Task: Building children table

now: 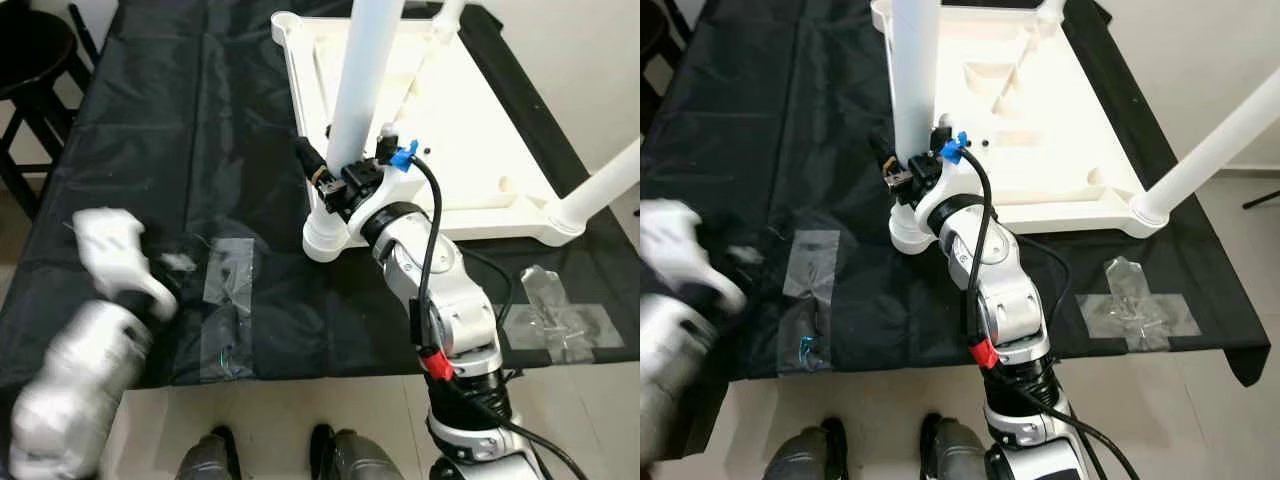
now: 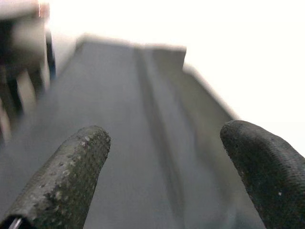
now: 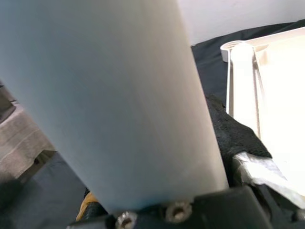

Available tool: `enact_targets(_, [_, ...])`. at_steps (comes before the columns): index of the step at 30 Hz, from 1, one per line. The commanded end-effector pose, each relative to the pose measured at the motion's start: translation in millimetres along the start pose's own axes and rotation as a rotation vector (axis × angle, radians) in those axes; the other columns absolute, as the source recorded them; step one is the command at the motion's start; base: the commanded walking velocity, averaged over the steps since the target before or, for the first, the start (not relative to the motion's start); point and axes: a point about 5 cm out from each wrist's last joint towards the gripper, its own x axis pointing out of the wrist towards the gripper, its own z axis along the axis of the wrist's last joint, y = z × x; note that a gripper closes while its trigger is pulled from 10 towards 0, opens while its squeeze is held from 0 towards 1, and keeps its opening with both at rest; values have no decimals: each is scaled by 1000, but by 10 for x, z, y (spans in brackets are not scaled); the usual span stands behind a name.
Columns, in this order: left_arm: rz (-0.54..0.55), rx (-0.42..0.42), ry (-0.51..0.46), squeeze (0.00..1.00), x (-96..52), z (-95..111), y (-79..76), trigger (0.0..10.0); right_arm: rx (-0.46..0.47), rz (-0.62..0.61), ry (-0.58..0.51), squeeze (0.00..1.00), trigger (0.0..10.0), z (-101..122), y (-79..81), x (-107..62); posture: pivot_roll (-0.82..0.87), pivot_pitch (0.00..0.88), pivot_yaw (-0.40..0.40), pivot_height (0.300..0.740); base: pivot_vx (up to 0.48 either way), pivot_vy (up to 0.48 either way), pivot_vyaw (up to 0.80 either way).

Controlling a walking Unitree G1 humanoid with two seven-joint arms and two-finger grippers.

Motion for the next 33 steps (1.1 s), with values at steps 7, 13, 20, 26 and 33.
enact_targets(7, [-354,-35,-233,0,285,785,-293,10000,45,-27,284,0,10000,-568,51,-45,21,148,-102,740,0,0,0])
enact_targets(13, [-717,-80,-339,0,443,1234,-853,10000,44,-30,282,0,10000,-595,64,-21,21,141,-99,740,0,0,0])
enact_targets(20, [-839,-45,-310,0,496,1264,-1023,10000,44,-33,282,0,10000,-593,74,-17,17,142,-99,740,0,0,0])
enact_targets(26, [-1001,39,-199,0,569,1176,-1254,10000,44,-31,280,0,10000,-581,80,-8,14,150,-95,740,0,0,0])
enact_targets(33, [-982,51,-85,0,806,1138,-1477,10000,49,-28,276,0,10000,-572,99,1,10,155,-93,740,0,0,0])
